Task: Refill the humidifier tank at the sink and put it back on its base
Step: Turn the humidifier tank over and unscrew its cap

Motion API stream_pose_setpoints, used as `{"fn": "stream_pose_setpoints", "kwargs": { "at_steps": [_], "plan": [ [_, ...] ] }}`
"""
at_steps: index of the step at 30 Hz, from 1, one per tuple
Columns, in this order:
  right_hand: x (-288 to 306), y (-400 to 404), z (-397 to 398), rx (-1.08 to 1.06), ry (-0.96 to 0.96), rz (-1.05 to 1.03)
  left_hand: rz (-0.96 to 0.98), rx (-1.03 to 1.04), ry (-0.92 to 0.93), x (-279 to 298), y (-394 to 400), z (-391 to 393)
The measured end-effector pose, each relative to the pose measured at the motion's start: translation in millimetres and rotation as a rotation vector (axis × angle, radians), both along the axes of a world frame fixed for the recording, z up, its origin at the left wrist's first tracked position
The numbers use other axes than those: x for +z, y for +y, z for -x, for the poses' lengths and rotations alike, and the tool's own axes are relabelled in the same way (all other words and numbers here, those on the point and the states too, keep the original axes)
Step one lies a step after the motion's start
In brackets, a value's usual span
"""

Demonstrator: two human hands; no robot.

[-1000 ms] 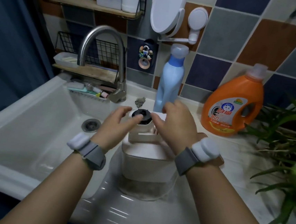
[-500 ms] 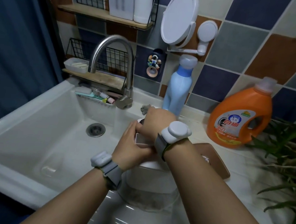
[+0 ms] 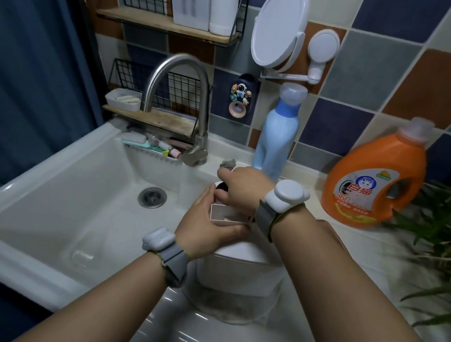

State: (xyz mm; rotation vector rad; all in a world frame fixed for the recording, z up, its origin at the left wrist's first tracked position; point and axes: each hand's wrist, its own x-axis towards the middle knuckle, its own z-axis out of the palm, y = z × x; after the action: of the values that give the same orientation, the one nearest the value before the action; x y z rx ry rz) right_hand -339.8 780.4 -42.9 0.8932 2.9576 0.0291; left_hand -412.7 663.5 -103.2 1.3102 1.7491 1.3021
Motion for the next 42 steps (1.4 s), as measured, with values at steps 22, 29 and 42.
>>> {"fn": "stream_pose_setpoints", "kwargs": {
  "at_steps": [22, 29, 42],
  "plan": [
    [29.0, 5.5, -23.6, -0.004, 0.432, 0.129, -0.032, 0.010, 0.017, 0.0, 6.4, 13.1],
    [-8.5, -35.0, -81.5, -0.124, 1.339, 0.865, -0.013, 0.000, -0.004, 5.3, 8.1, 18.7],
    [-87.0, -102.8, -183.2, -0.691, 1.875, 0.956, 0.127, 0.041, 0.080, -10.0, 7.0, 31.1]
  ]
}}
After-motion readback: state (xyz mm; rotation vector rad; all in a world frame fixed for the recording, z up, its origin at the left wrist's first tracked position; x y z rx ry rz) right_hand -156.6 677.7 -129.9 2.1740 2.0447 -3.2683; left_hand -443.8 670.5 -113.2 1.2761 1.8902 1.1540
